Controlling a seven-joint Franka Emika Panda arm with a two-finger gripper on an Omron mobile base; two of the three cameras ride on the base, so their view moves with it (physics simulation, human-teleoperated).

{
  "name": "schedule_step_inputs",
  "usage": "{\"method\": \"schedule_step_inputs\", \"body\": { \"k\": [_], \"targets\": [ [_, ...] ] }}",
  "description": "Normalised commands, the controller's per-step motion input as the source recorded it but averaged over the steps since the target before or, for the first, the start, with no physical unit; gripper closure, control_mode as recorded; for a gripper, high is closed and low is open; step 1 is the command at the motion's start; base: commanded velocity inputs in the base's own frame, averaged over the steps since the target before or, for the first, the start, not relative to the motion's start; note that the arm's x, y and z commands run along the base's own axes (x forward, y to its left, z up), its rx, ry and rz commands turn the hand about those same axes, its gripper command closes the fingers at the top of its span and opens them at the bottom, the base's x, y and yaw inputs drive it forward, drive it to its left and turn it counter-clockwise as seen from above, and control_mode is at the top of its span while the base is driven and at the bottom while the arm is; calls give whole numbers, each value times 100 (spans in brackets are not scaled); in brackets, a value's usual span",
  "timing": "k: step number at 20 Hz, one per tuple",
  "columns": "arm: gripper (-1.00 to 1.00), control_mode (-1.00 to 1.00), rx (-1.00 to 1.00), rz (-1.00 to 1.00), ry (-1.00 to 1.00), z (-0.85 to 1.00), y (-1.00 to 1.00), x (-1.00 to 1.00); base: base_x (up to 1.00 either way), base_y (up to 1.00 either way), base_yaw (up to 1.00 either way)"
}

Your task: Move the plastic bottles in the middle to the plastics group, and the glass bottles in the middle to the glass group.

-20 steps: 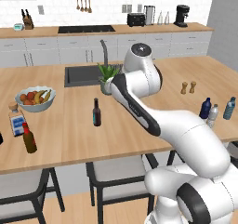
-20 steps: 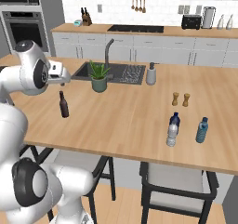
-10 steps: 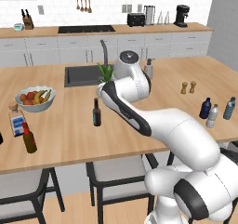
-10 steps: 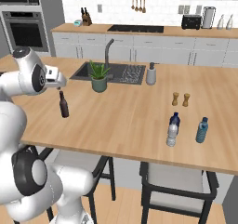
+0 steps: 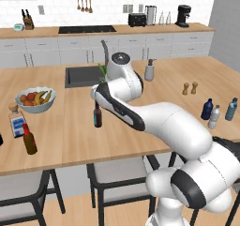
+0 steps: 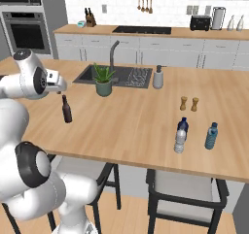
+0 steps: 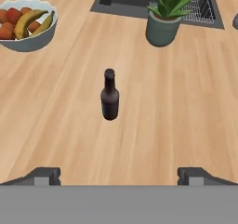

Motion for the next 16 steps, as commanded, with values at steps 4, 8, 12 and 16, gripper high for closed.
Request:
{"method": "schedule_step_inputs", "body": {
  "k": [4, 8, 12, 16],
  "targets": [
    [-100, -100, 0, 0, 3, -10, 26, 13, 0, 0, 0],
    [-100, -100, 0, 0, 2, -7, 27, 14, 0, 0, 0],
    [-100, -100, 0, 1, 2, -5, 20, 11, 0, 0, 0],
    [-100, -100, 0, 0, 0, -7, -14, 11, 0, 0, 0]
  ]
}}
